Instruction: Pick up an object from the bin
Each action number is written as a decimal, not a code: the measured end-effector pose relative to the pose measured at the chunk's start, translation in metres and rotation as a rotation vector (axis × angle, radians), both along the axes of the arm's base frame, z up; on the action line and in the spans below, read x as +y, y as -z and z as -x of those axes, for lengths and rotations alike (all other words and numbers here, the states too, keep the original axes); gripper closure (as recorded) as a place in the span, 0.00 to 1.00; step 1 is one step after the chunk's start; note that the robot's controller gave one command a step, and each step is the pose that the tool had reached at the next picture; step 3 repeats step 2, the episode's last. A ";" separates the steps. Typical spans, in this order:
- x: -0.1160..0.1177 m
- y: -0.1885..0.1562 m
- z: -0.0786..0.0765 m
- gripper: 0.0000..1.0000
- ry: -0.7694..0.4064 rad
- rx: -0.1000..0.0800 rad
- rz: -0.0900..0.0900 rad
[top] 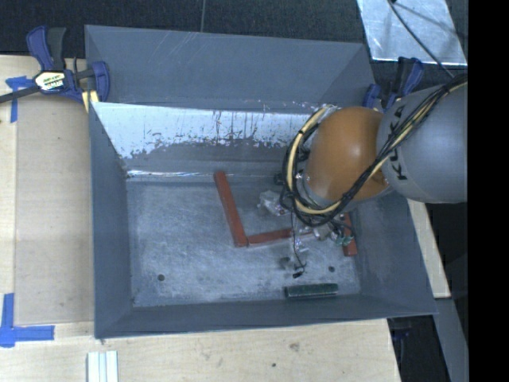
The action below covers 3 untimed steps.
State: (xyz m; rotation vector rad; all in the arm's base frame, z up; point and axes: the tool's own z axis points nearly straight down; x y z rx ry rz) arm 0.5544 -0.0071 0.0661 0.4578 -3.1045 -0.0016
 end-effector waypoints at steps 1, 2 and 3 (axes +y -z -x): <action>0.000 -0.005 -0.002 1.00 0.003 -0.007 -0.001; -0.079 -0.171 0.002 1.00 0.053 -0.016 0.004; -0.079 -0.171 0.002 1.00 0.053 -0.016 0.004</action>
Offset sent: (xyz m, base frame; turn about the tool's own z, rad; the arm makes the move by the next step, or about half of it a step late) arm 0.0000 0.0000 0.0000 0.0000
